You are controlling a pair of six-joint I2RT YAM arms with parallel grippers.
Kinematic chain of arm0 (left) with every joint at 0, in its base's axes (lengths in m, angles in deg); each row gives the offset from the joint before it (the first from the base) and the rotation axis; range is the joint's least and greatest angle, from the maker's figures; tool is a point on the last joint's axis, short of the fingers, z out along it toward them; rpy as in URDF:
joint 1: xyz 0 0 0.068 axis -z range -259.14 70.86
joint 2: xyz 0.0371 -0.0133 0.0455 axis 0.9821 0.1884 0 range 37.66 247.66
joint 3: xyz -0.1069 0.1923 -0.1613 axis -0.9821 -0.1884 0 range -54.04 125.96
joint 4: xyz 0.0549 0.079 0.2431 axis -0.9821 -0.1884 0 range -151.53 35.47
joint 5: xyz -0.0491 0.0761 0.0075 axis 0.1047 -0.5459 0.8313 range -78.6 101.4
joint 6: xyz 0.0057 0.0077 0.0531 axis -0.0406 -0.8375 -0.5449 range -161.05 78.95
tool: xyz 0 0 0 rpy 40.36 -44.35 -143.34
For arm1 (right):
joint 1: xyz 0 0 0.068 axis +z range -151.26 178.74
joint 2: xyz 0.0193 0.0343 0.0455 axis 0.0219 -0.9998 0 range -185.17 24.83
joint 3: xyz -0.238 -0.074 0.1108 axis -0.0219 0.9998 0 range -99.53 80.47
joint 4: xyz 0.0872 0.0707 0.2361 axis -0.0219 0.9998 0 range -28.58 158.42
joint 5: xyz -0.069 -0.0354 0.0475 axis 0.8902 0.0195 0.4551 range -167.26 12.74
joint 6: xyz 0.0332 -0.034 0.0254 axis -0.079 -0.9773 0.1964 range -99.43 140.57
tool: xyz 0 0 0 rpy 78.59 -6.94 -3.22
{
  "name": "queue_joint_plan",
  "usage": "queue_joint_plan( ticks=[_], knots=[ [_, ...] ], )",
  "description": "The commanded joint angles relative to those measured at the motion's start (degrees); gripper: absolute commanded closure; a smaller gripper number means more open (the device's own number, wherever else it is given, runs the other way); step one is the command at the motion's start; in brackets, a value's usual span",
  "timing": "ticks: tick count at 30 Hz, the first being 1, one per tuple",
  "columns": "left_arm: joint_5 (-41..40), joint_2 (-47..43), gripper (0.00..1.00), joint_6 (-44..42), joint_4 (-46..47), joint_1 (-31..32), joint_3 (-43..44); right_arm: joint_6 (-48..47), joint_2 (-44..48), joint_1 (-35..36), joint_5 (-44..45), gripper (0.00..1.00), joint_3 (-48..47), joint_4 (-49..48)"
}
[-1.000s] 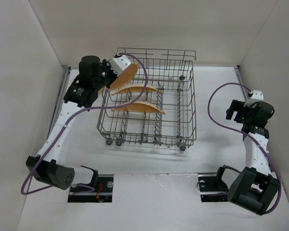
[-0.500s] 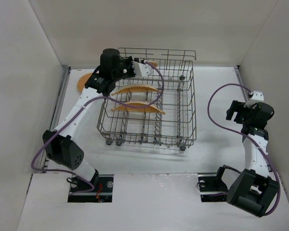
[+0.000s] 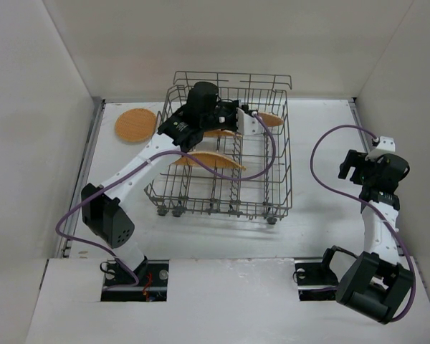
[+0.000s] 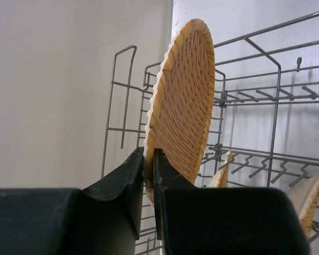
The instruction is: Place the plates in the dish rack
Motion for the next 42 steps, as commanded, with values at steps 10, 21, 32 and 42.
queue_joint_plan(
  ticks=[10, 21, 32, 42],
  knots=[
    [2.5, -1.8, 0.95, 7.9, 6.0, 0.6, -2.8, 1.1, 0.8, -0.7, 0.3, 0.09, -0.1, -3.4],
    [2.1, -2.2, 0.95, 13.5, 6.9, 1.3, -6.3, 1.1, 0.5, -0.8, 0.3, 0.10, -0.2, -3.2],
    [2.2, -0.9, 0.95, 15.4, 9.2, 0.3, -8.8, 1.1, 0.3, -0.8, 0.3, 0.10, -0.4, -3.0],
    [3.2, 1.8, 0.95, 16.5, 11.2, -1.1, -8.7, 1.1, -0.5, -0.9, 0.3, 0.10, -1.0, -2.6]
  ],
)
